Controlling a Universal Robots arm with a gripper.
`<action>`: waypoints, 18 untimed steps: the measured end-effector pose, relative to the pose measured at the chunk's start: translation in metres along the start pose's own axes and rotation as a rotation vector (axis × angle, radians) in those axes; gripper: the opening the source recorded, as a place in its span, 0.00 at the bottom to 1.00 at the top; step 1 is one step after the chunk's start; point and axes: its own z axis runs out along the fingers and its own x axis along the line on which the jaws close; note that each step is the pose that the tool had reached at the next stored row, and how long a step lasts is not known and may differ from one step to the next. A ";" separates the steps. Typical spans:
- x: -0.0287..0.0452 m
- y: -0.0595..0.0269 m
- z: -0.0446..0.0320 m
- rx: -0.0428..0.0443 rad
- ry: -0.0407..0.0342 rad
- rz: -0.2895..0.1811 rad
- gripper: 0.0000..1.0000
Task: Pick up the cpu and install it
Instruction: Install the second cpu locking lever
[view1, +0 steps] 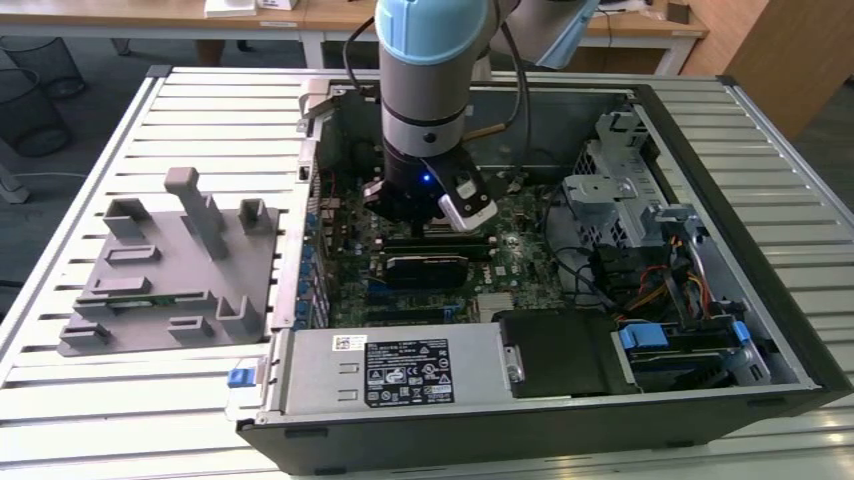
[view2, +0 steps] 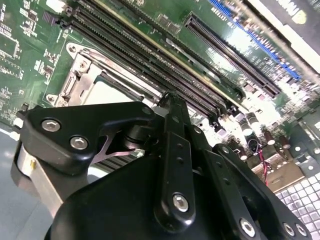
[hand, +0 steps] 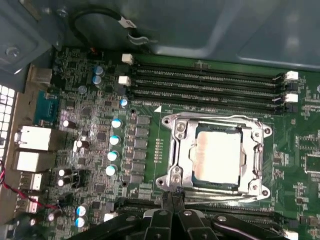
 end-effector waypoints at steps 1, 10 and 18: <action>0.0001 -0.0002 0.0006 -0.0058 -0.0005 0.000 0.11; 0.0018 -0.0094 0.0010 -0.0375 -0.0031 0.000 0.11; 0.0037 -0.0157 0.0020 -0.0904 -0.0076 0.000 0.11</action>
